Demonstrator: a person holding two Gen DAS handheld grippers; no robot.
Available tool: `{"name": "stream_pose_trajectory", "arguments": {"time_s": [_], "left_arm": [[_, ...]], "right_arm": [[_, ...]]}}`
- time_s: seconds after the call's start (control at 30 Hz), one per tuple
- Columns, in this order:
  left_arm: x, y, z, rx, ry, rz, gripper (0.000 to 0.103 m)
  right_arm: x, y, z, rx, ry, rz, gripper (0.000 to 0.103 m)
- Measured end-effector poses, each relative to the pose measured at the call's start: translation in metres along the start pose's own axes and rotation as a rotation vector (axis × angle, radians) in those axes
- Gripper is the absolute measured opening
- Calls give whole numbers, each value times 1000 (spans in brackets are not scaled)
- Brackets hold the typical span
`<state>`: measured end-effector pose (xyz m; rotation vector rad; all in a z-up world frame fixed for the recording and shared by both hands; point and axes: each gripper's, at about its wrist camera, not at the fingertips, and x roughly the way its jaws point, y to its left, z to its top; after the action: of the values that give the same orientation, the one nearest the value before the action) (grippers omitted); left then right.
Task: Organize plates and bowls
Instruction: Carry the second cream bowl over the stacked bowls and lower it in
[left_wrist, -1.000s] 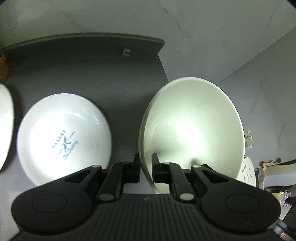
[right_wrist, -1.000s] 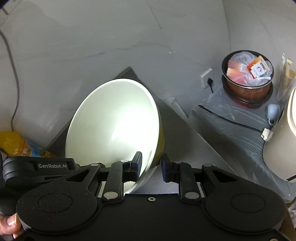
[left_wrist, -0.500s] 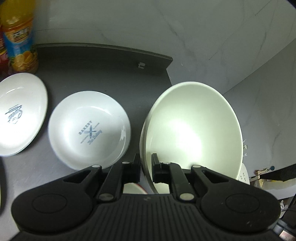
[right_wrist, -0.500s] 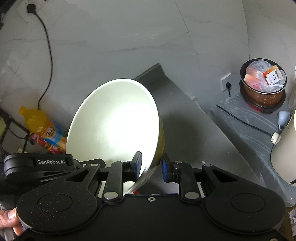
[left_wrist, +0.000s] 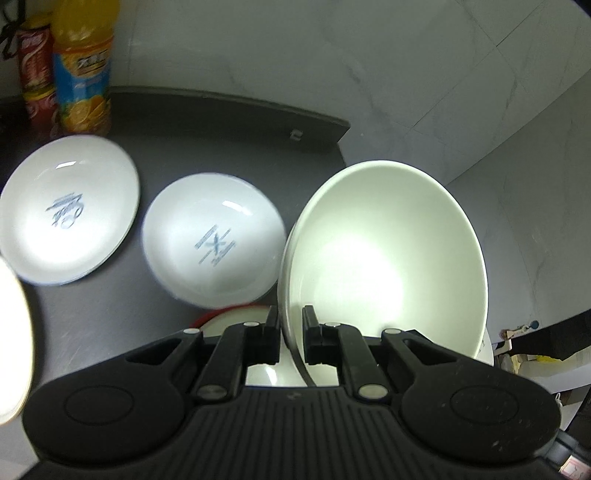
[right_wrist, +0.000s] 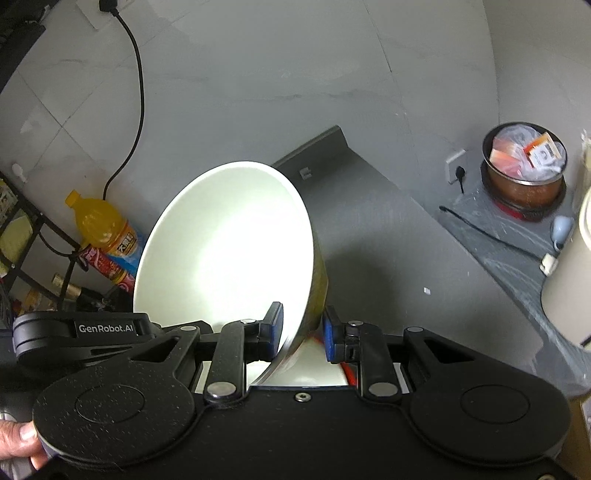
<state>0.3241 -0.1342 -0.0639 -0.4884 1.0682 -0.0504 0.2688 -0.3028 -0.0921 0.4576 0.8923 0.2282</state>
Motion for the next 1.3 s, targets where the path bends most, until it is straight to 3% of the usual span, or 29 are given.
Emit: {"name": "stream_pose_trajectory", "arguments": {"time_s": [0.5, 1.07, 1.3], "left_arm": [[-13, 36, -31, 7, 68, 6, 10], [1, 66, -42, -69, 132, 22, 10], [9, 63, -43, -64, 146, 23, 11]], "right_arm": [[-8, 13, -49, 31, 37, -55, 22], [16, 16, -63, 0, 127, -96, 23], [22, 11, -65, 6, 147, -114, 28]]}}
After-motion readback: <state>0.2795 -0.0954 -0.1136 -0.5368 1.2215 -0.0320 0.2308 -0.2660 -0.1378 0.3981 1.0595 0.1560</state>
